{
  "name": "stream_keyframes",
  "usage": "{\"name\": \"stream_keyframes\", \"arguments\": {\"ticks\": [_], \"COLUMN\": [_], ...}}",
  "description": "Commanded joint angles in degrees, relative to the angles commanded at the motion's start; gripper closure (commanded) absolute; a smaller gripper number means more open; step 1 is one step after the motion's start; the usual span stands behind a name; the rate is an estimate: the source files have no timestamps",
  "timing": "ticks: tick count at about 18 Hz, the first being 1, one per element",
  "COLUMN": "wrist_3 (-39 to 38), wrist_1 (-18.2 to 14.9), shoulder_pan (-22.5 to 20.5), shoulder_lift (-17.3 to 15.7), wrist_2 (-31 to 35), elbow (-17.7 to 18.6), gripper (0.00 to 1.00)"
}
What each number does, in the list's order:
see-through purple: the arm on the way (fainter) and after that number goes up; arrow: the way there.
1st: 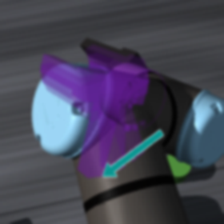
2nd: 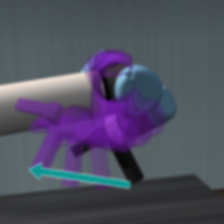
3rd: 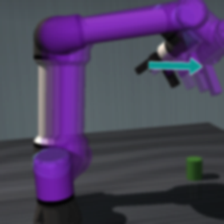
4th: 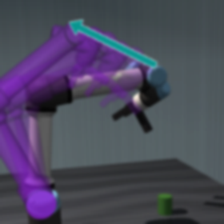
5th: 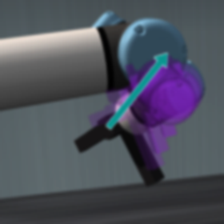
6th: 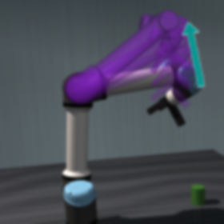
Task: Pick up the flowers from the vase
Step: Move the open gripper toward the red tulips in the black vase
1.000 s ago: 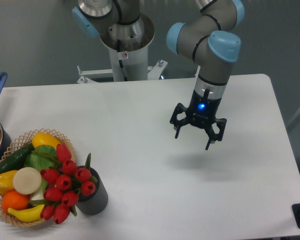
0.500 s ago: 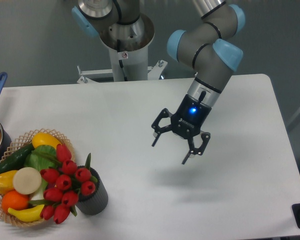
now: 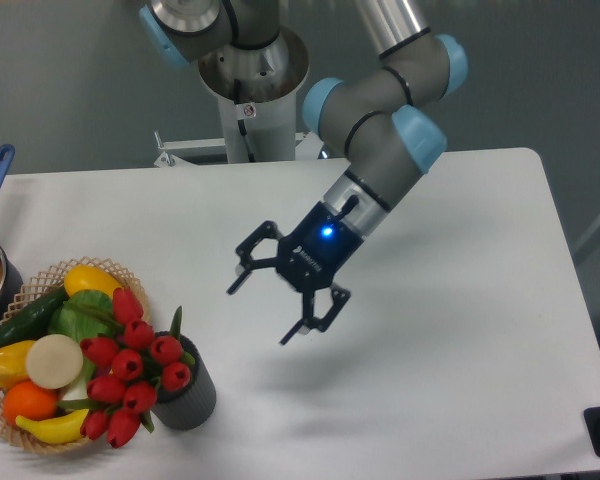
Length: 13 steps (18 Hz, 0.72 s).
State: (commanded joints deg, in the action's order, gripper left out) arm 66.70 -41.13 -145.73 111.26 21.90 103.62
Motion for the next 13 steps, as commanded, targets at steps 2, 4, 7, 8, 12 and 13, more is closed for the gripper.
{"name": "stream_keyframes", "arguments": {"ticks": [2, 4, 7, 8, 12, 13], "wrist_3": [0.2, 0.4, 0.4, 0.4, 0.4, 0.4], "wrist_1": [0.1, 0.1, 0.2, 0.2, 0.2, 0.2], "shoulder_pan": [1.4, 1.8, 3.5, 3.8, 4.7, 4.8], "shoulder_lift": [0.4, 0.5, 1.8, 2.1, 2.6, 3.0], "wrist_2": [-0.4, -0.5, -0.5, -0.5, -0.5, -0.5], "elbow": [0.3, 0.3, -0.6, -0.7, -1.5, -1.8], "gripper": [0.00, 0.00, 0.00, 0.00, 0.00, 0.00]}}
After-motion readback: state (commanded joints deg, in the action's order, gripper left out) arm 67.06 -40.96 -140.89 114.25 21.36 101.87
